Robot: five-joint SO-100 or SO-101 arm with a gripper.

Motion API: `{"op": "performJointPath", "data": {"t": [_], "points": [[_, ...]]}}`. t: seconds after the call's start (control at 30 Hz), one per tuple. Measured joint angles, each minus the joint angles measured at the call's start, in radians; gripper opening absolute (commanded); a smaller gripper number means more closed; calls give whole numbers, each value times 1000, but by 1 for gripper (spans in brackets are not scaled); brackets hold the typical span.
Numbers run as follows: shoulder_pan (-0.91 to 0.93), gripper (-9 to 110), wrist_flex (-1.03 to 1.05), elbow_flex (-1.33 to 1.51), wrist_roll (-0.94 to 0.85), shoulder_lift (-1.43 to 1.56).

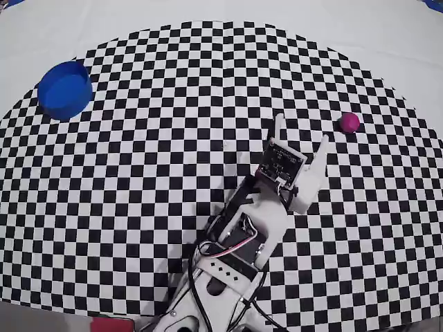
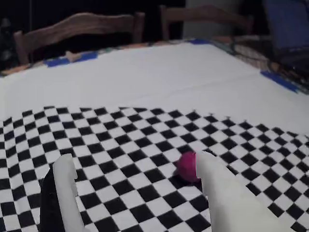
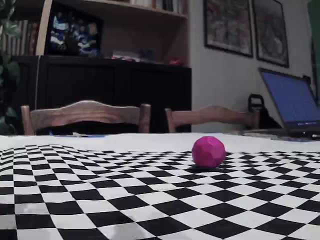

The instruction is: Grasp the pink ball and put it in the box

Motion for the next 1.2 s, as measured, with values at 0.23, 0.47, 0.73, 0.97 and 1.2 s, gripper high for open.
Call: {"op": "performJointPath", "data": {"t": [0.23,0.47,0.73,0.97,1.2], "points": [[67,29,0,0,0,-20],[121,29,0,0,0,-28],[137,29,3,0,0,-51],[137,29,3,0,0,-94],[137,29,3,0,0,-147]]}}
